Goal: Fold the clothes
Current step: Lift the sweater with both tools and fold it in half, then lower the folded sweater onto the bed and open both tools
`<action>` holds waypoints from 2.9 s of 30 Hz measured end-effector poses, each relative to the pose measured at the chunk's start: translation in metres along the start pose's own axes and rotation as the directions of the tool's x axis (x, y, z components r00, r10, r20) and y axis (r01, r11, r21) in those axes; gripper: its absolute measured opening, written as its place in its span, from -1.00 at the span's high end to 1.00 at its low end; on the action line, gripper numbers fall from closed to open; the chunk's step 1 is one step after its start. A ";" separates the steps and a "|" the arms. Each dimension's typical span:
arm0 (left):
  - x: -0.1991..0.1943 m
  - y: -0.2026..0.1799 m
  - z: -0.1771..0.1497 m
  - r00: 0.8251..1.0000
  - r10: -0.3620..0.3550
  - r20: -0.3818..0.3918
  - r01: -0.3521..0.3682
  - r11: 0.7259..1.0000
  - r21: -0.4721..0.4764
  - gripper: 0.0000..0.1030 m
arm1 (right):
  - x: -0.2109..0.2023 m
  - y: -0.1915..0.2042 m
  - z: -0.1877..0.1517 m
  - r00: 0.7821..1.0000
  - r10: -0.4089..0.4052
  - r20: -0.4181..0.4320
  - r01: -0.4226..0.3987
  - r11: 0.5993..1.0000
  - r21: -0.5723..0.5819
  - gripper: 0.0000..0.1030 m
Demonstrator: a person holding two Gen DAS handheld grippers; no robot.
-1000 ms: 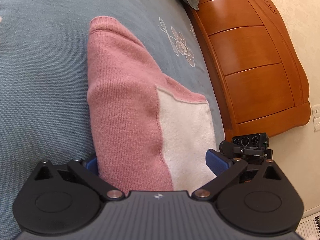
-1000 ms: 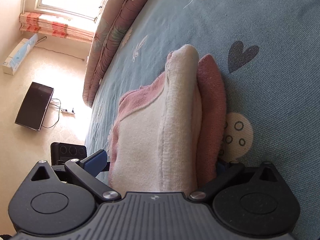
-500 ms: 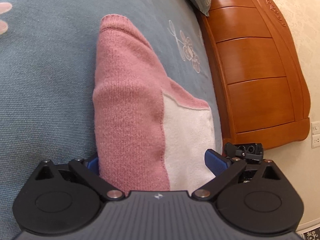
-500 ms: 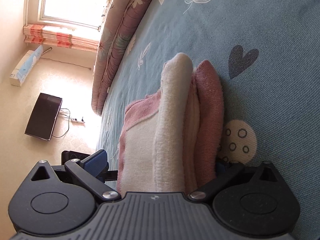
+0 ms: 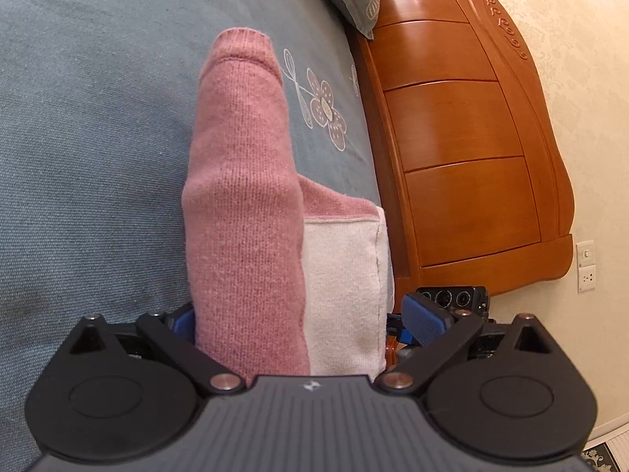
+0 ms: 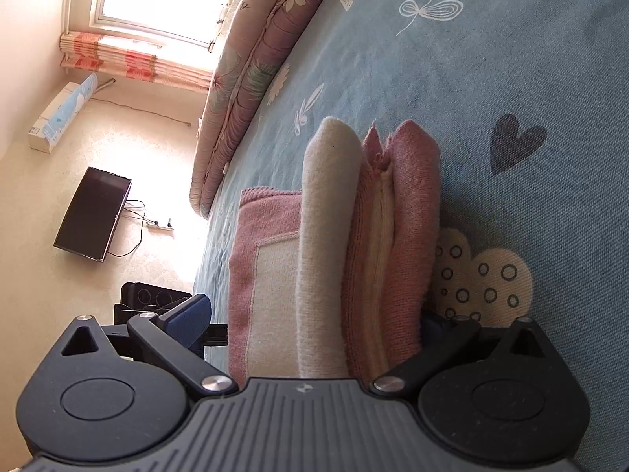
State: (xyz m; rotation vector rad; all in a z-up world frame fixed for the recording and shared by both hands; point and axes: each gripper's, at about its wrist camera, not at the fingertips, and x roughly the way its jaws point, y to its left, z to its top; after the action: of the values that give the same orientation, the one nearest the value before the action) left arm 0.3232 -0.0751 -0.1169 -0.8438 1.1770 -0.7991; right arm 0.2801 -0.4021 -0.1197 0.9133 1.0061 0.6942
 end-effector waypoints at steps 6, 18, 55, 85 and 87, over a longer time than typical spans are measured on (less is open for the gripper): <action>0.010 0.023 -0.009 0.997 0.065 -0.034 -0.066 0.997 -0.035 -0.90 | 0.006 -0.022 -0.013 0.997 -0.068 -0.042 0.068 0.998 0.006 -1.00; 0.008 0.000 -0.001 0.999 -0.035 -0.010 0.034 0.999 -0.039 -0.89 | -0.007 -0.011 -0.004 0.999 0.051 -0.006 -0.051 0.998 0.029 -1.00; 0.145 -0.080 0.037 0.974 -0.158 -0.163 0.164 0.986 0.023 -0.89 | -0.157 -0.023 0.072 0.978 -0.097 0.186 0.103 0.995 -0.019 -1.00; 0.127 -0.101 0.026 0.943 0.332 0.006 -0.292 0.820 0.493 -0.91 | -0.219 -0.011 0.095 0.797 -0.396 0.456 0.534 0.814 -0.227 -1.00; 0.116 -0.098 0.011 0.917 0.395 0.050 -0.355 0.754 0.552 -0.91 | -0.203 0.000 0.084 0.784 -0.425 0.454 0.586 0.748 -0.312 -1.00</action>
State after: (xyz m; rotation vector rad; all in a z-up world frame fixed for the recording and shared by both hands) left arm 0.3488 -0.2201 -0.0802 -0.0847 1.0457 -0.7756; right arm 0.2786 -0.5965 -0.0181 0.3051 0.6800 0.2401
